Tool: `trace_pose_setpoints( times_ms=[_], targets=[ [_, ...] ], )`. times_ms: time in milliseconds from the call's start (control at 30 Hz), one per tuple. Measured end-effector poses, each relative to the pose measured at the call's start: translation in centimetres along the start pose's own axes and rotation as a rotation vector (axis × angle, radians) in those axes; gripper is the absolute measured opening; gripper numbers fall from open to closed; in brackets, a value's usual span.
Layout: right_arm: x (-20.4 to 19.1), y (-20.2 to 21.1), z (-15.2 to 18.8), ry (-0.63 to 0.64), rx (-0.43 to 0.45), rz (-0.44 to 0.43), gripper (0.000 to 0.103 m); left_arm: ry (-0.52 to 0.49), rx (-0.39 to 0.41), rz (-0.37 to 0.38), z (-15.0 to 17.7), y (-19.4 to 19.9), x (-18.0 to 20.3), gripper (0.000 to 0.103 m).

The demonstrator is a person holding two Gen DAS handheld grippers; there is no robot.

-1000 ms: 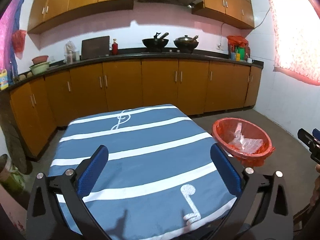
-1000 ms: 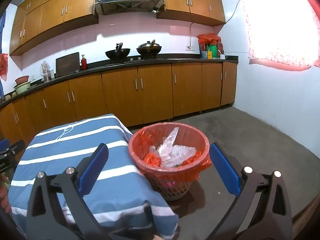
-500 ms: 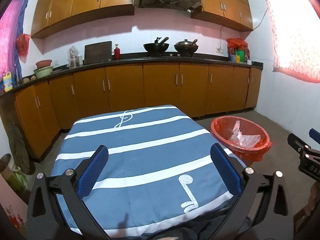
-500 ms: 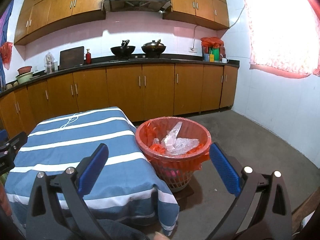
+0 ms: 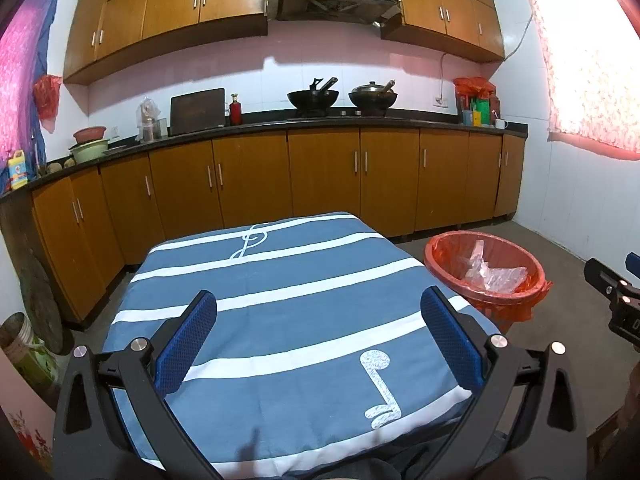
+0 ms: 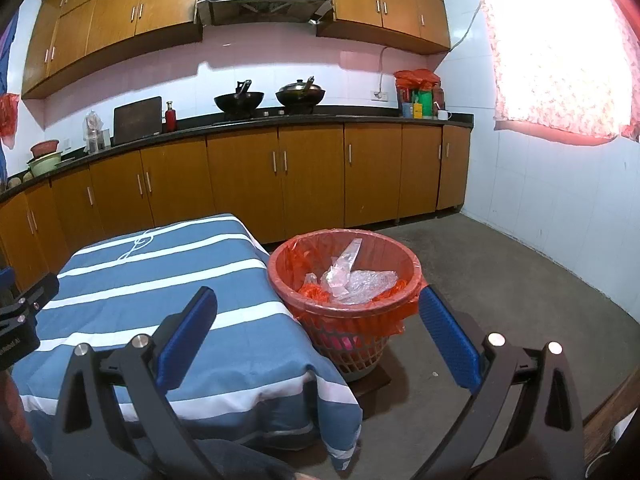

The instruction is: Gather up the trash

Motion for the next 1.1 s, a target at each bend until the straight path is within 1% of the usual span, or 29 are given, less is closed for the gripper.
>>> trace_pose_setpoints(
  times_ms=[333, 1100],
  targets=[
    [-0.32, 0.61, 0.08, -0.003, 0.028, 0.0, 0.099, 0.01, 0.027, 0.01, 0.08, 0.36, -0.53, 0.101],
    [-0.69, 0.98, -0.23, 0.001, 0.038, 0.012, 0.099, 0.013, 0.021, 0.021, 0.04, 0.49, -0.46, 0.101]
  ],
)
Point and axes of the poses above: each gripper's, at about its wrist camera, not at the fingertips, and y roughly against the way its jaws point, x to its right, z to its underside, the point moved 1 cm from there along -y, roughly the way its jaws point, and after that the axes turned 9 degrees about -z, right-handed, at the moved point
